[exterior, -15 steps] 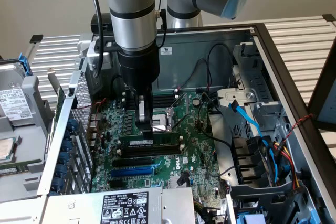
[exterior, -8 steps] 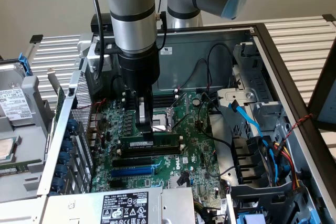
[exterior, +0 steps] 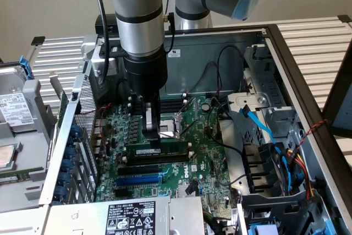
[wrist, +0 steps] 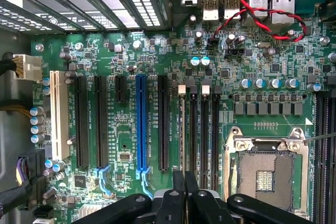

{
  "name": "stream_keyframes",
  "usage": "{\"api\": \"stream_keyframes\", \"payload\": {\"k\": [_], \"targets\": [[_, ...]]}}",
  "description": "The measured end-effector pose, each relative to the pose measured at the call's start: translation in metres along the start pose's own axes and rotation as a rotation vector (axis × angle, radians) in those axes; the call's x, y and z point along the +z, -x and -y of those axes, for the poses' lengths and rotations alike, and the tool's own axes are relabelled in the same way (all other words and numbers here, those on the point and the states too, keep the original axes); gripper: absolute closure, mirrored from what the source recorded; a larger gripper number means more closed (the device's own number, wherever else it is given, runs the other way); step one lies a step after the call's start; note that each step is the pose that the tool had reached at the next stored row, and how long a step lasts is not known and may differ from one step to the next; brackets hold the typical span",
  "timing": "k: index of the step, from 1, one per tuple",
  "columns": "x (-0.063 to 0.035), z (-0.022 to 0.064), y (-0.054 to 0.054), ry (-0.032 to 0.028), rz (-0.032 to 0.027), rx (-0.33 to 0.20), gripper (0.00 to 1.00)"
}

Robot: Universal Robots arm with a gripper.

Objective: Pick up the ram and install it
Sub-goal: 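Insert the ram into the slot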

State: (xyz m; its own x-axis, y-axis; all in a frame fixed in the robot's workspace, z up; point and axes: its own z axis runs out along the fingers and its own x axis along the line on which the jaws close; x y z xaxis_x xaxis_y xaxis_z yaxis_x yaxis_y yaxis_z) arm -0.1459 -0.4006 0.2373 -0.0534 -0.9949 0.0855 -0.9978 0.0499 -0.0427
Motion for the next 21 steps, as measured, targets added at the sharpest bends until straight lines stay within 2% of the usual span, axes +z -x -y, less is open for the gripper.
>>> {"api": "stream_keyframes", "payload": {"k": [21], "targets": [[0.0027, 0.0005, 0.0006, 0.0, 0.0, 0.0, 0.88]]}}
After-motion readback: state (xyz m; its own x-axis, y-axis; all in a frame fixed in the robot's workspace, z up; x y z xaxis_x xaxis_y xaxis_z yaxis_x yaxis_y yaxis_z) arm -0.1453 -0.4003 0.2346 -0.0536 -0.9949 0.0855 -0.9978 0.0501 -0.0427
